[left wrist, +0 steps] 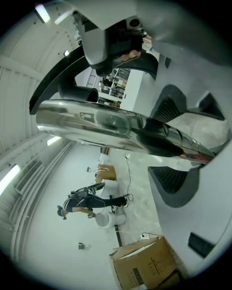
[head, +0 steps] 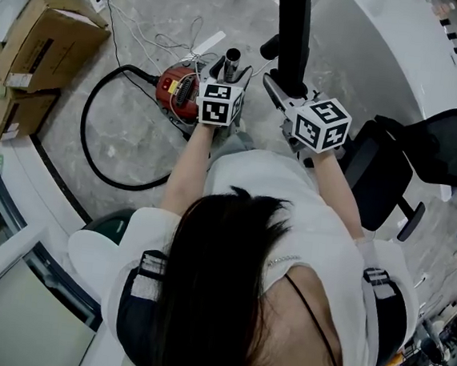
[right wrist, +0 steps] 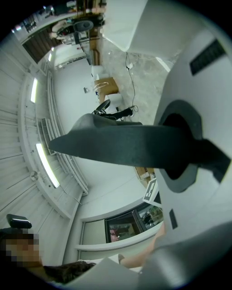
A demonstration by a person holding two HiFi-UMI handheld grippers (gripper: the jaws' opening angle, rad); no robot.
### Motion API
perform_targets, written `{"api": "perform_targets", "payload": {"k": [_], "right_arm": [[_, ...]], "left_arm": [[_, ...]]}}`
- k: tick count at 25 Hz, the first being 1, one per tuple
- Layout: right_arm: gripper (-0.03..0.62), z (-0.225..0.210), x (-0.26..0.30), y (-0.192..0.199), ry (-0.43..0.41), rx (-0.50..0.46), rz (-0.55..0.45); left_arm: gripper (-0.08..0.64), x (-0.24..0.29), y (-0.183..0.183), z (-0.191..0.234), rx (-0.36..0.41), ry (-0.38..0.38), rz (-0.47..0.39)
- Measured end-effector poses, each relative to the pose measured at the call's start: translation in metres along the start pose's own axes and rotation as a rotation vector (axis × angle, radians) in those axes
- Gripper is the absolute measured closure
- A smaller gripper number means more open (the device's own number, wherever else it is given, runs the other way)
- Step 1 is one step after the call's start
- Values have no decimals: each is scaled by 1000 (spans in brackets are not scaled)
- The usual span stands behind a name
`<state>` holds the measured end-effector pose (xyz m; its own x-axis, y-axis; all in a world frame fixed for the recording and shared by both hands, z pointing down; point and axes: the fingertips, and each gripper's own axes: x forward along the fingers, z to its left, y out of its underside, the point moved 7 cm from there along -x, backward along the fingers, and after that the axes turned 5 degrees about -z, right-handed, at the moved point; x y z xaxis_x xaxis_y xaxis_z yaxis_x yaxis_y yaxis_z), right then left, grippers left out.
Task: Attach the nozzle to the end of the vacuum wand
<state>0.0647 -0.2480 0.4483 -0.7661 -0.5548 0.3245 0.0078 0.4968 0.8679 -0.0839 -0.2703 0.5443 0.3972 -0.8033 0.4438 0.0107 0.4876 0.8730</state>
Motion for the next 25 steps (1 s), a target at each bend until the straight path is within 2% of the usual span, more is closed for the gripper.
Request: {"api": "perform_targets", "payload": {"k": [10,13,14,20,25], "right_arm": [[512,4,6,-2,-48,17,5],[512,5,11,-4,-73,22,10],[512,5,12,-5,-81,26,9],[512,9,19,-15,-139,56,4],[512,9,26,-20,-201,123,14]], "left_arm": [[284,8,2,-5,47,29,22],[408,6,3,0,61,-2,0],[426,5,3,2,72,-9,-5],[434,4,3,2,97,-4,-9],[437,4,4,4,103,-7,-21]]}}
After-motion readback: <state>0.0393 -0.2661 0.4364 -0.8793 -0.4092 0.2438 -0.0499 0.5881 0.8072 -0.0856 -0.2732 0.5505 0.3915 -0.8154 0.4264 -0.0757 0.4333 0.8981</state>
